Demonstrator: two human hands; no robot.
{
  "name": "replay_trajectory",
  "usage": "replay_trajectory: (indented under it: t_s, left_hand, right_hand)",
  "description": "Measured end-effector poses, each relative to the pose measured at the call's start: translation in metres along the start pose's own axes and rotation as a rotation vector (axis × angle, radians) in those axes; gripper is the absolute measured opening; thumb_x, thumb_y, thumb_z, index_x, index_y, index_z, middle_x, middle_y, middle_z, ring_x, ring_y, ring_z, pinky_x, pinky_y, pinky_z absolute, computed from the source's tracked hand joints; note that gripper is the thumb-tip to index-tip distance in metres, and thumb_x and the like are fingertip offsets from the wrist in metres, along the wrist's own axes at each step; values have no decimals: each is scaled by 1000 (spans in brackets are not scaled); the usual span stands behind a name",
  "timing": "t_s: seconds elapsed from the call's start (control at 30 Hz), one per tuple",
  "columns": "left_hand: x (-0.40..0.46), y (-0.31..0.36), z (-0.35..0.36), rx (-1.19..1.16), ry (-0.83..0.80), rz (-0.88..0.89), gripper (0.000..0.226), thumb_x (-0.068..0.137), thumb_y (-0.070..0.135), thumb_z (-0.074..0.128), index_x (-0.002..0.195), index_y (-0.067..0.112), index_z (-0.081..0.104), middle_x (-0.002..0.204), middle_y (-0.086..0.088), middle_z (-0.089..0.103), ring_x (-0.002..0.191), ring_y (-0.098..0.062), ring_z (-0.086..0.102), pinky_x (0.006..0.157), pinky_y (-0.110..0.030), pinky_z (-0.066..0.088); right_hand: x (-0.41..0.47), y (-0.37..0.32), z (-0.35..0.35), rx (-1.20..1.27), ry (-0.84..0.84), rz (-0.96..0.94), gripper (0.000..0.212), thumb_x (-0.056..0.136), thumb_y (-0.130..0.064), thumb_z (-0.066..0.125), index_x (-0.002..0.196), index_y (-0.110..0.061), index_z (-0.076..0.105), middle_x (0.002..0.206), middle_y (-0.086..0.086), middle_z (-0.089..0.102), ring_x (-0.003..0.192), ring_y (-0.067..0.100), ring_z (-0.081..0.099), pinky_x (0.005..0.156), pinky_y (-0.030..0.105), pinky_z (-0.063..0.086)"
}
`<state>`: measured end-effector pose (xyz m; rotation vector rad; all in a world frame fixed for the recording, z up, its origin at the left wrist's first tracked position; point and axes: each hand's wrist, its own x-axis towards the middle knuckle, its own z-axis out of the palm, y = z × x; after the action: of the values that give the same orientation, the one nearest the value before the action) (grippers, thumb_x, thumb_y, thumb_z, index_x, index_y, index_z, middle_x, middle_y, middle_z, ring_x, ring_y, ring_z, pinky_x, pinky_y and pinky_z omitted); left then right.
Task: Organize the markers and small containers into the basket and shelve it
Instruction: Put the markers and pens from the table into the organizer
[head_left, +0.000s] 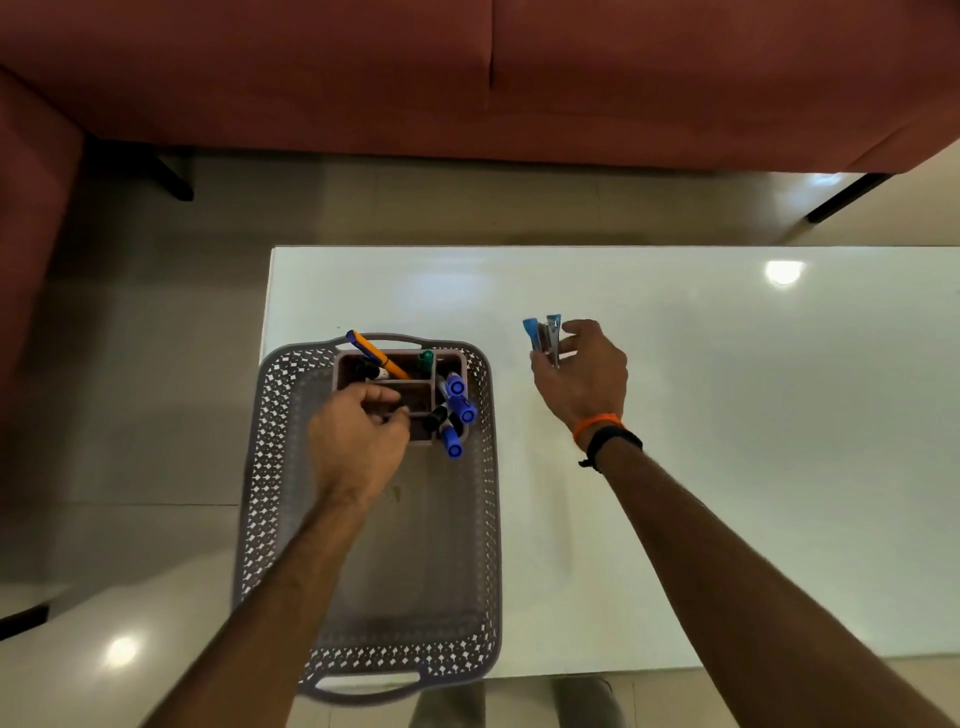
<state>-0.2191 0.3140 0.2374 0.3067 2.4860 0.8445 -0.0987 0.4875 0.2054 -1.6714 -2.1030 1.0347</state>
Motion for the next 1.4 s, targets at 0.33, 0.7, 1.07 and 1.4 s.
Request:
replay_trajectory:
  t_s: [0.33,0.7,1.07,1.4]
  left_hand:
    - [-1,-13,-13,-112,-6,0,21,81,8,70,100,15,70,88,8,66,78,-5,64,67,-12,50]
    - [4,-27,-17,-332,-113,-28,25,78,-1,70,97,15,65,92,0,69,89,-15,67,79,-22,56]
    - [8,-36,-17,-459,-139,-57,30,77,-3,71,105,2,62,95,-6,71,89,-17,70,77,-29,60]
    - [10,-37,-14,-494,-133,-88,35,75,-6,72,101,13,57,88,3,66,88,-14,67,81,-27,56]
  right_hand:
    - [-52,-80,-19,463,-87,-382,43,77,-12,76,115,-10,58,100,-5,64,82,11,70,67,14,57]
    - [-80,-97,10,257,-185,-465,41,70,-18,78,107,-24,60,97,-3,62,75,8,70,71,20,59]
    - [-93,-110,37,-403,-144,-434,32,75,-41,65,100,-24,57,87,-4,65,83,24,60,63,28,35]
    - [-89,-111,47,-619,-262,-369,23,84,-18,59,106,-19,67,101,6,68,100,29,63,76,35,48]
